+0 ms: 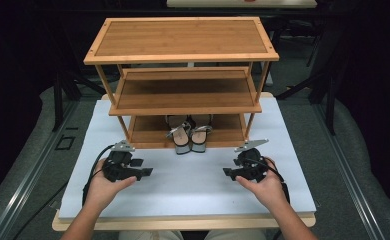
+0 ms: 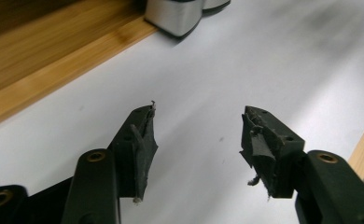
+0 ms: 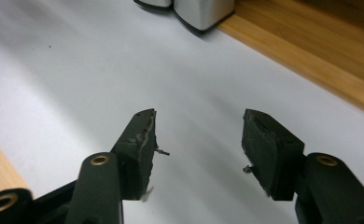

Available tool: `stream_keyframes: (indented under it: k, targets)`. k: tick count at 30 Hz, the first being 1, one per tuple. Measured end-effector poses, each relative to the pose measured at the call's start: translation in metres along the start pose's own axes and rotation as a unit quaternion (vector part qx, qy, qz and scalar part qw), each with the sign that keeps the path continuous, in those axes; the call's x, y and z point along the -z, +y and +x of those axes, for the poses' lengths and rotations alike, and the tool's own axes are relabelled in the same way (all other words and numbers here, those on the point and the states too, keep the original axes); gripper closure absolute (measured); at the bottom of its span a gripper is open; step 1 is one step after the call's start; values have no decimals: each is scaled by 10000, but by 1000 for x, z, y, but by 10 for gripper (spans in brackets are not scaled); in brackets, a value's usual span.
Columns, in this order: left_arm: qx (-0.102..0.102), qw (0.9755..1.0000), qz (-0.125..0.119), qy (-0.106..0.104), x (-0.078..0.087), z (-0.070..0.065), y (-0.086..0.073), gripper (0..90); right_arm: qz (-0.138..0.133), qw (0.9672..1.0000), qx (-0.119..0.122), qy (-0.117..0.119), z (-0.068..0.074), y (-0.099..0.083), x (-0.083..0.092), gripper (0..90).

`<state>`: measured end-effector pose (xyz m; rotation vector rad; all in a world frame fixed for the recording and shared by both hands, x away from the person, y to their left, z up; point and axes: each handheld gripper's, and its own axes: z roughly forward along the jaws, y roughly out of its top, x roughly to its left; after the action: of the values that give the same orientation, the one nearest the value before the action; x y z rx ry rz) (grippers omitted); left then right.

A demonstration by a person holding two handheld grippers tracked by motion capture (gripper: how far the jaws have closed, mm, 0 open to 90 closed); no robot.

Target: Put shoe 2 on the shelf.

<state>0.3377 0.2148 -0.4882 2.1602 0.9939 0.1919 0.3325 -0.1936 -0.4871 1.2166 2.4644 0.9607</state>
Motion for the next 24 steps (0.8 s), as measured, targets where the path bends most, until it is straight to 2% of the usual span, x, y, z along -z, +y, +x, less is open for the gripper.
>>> stream_keyframes:
  k: [1,3,4,8,9,10,12,14,15,16,17,18,19,20,24]
  targets:
    - [49,10000,-24,36,3,3,-7,418,-52,9999,-143,57,-4,-8,5,431]
    - [112,9999,-24,27,4,6,-13,413,-90,9997,-195,72,-5,-10,7,427]
    - [233,9997,19,8,2,9,-21,402,-109,9989,-410,174,-11,-18,9,422]
    - [261,9996,45,80,-2,12,-30,402,-184,9979,-591,195,-17,-27,12,422]
    - [269,9996,11,122,-3,12,-33,401,-198,9980,-602,42,-18,-29,13,424]
    - [258,9996,16,135,-5,13,-38,402,-247,9970,-717,-139,-19,-36,14,426]
    - [233,9996,25,184,-7,15,-42,402,-400,9954,-815,320,-25,-43,15,427]
    - [236,9995,46,210,-8,16,-43,402,-455,9949,-825,370,-26,-47,14,427]
    - [220,9995,57,240,-11,18,-46,402,-438,9951,-865,195,-26,-53,12,427]
    - [257,9994,47,238,-13,18,-47,402,-470,9949,-859,233,-28,-56,11,428]
    - [213,9994,59,258,-14,19,-48,402,-368,9946,-867,-432,-24,-58,10,427]
    - [224,9993,37,282,-16,18,-50,402,-450,9952,-869,40,-28,-61,9,427]
    - [194,9993,20,308,-17,18,-51,402,-506,9950,-851,152,-29,-64,8,427]
    - [160,9994,-7,313,-18,19,-52,402,-444,9946,-879,-331,-26,-66,7,427]
    - [102,9991,56,418,-22,19,-56,402,-476,9938,-942,-349,-28,-72,5,427]
